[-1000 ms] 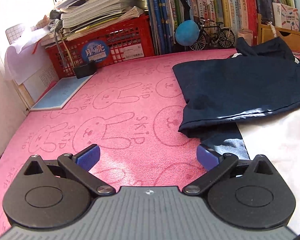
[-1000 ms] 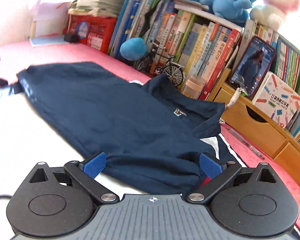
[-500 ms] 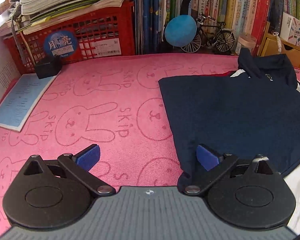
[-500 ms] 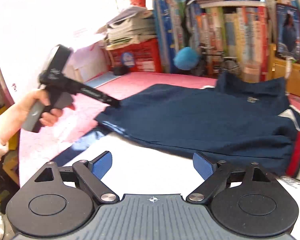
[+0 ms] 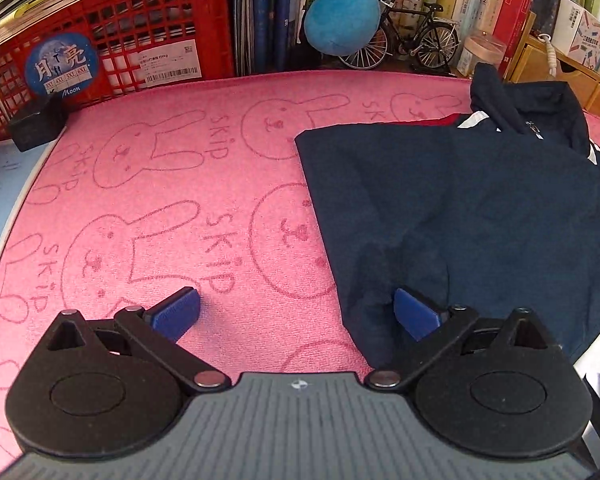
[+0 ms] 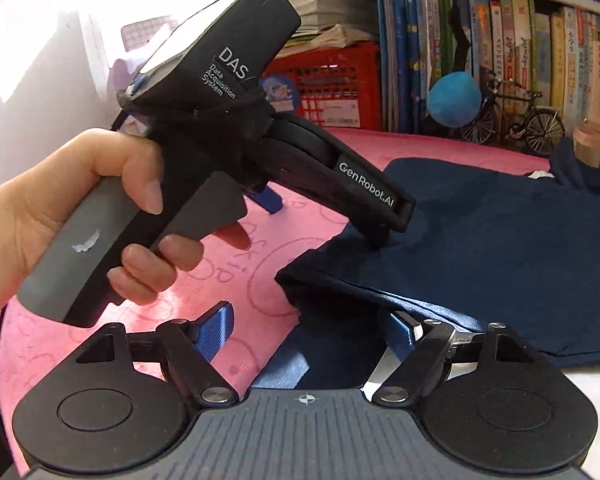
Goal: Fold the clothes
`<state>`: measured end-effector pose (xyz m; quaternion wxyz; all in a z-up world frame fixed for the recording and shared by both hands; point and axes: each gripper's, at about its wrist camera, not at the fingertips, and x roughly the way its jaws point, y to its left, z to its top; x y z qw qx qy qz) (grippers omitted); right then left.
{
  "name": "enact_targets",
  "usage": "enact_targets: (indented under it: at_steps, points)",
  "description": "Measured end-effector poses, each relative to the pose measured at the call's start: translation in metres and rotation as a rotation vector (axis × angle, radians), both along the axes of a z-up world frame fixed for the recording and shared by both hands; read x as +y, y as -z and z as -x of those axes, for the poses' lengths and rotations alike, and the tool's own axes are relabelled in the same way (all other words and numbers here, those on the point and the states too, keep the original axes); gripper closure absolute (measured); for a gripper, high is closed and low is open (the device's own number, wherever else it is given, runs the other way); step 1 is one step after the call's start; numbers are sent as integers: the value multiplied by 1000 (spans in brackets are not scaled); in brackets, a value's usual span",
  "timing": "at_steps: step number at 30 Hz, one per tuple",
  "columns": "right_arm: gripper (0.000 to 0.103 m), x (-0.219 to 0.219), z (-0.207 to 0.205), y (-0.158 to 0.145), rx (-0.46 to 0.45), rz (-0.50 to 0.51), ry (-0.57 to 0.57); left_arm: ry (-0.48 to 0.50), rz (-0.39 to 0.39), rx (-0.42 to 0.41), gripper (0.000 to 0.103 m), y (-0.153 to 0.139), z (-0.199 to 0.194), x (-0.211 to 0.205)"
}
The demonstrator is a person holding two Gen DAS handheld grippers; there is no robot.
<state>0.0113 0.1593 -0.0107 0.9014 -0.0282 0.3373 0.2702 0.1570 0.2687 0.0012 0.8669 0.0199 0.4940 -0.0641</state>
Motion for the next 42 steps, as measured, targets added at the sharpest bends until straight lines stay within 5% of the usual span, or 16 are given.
enact_targets:
  at_steps: [3,5,6,7,8,19,22,24,26,27,30,35,42]
  points:
    - [18,18,-7,4,-36,32,81,34,-2,23,0,-1,-5,2]
    - [25,22,-13,4,-37,16,110,39,0,30,0,-1,-8,5]
    - [40,21,-12,4,-48,6,118,37,0,30,0,0,-10,6]
    - [87,19,-11,3,-55,-5,123,42,-8,28,0,0,-10,5]
    - [93,14,-11,3,-44,-23,117,46,-15,26,0,0,-10,4]
    - [98,-18,27,2,8,-64,-33,6,-14,-32,0,1,-8,5]
    - [96,-25,27,1,40,-117,-23,0,-12,-49,0,2,-6,5]
    - [84,-29,21,-1,55,-164,29,0,-11,-59,0,2,-5,5]
    - [47,-33,12,-5,76,-228,77,3,-10,-66,0,2,-3,5]
    - [21,-37,7,-7,87,-264,103,6,-10,-68,0,2,-3,6]
    - [20,-53,1,-20,57,-281,94,15,-7,-72,0,1,4,10]
    - [21,-98,5,-38,-193,-146,65,27,12,-94,0,-3,33,22]
    - [21,-113,-33,-26,-174,11,38,68,-49,-180,0,-11,91,23]
